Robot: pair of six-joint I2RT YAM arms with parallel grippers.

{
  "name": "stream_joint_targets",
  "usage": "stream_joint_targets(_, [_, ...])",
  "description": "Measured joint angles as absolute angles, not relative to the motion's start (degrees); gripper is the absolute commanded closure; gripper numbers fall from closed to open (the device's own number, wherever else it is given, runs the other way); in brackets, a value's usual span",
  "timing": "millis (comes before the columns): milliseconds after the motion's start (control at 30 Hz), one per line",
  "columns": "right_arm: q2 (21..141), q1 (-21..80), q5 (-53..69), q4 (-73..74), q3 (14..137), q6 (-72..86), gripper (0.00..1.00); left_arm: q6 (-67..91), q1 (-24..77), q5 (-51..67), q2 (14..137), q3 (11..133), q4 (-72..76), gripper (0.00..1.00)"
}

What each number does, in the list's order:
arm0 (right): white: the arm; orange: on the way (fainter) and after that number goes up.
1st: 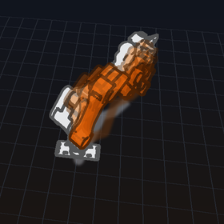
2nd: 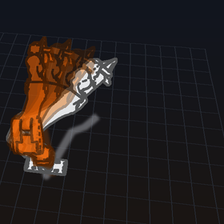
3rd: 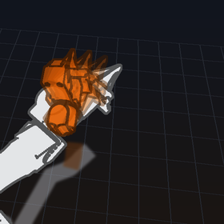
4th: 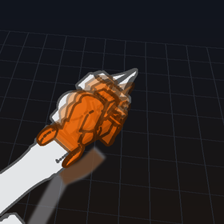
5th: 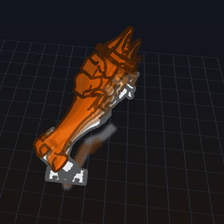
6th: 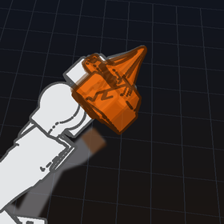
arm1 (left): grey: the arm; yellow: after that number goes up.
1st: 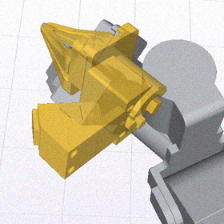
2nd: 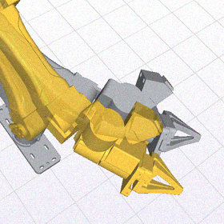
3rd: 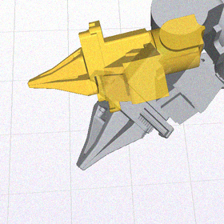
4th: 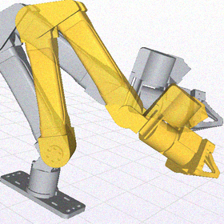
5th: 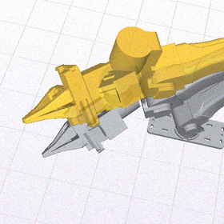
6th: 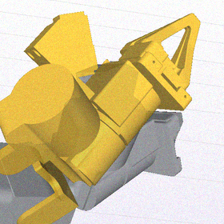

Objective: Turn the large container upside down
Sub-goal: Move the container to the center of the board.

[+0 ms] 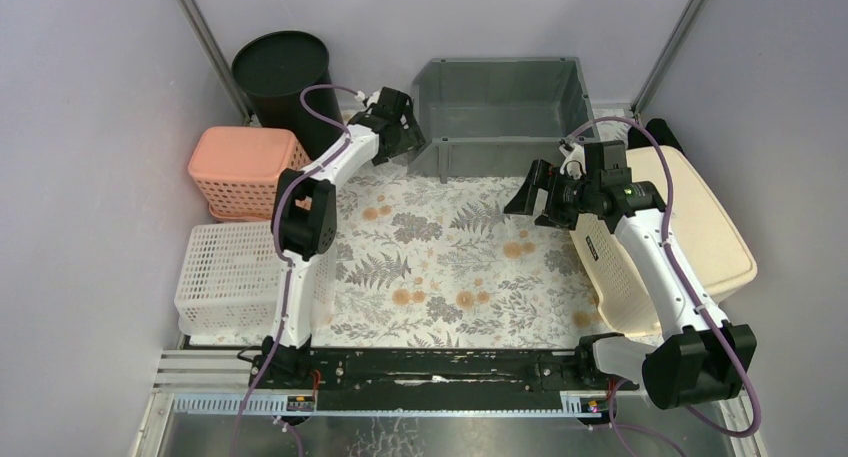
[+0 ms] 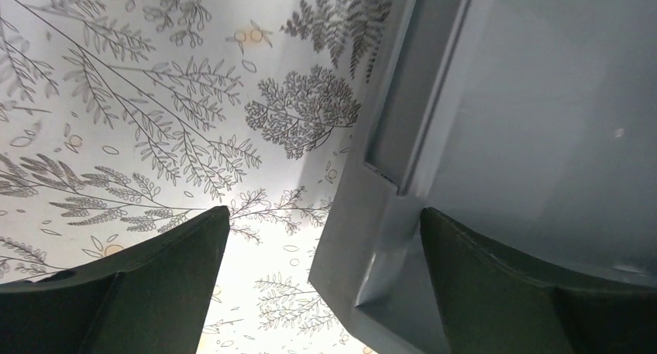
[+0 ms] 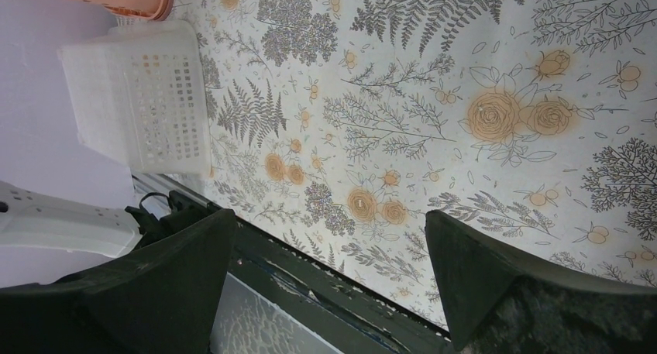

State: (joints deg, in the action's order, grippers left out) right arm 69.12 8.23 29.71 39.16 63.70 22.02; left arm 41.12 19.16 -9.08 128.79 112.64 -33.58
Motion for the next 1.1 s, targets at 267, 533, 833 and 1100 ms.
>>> stream_joint_targets(267, [69.2,8.3,31.0,39.1,63.7,22.0,0.01,41.0,19.4,-9.0,130.1,111.9,-32.9,0.0])
stream_joint_targets(533, [69.1,8.7,31.2,39.0,63.7,22.1,0.01,41.6,19.5,-8.5,125.7,102.8,-26.4,0.01])
stream_joint_targets(833, [68.9,9.7,32.2,38.2,63.7,22.5,0.02,44.1,19.9,-8.5,115.3,85.6,-19.9,0.01])
stream_joint_targets(1100, [69.5,10.5,32.5,38.5,64.8,22.3,0.04,46.8,21.1,-8.4,104.9,70.6,-16.2,0.02])
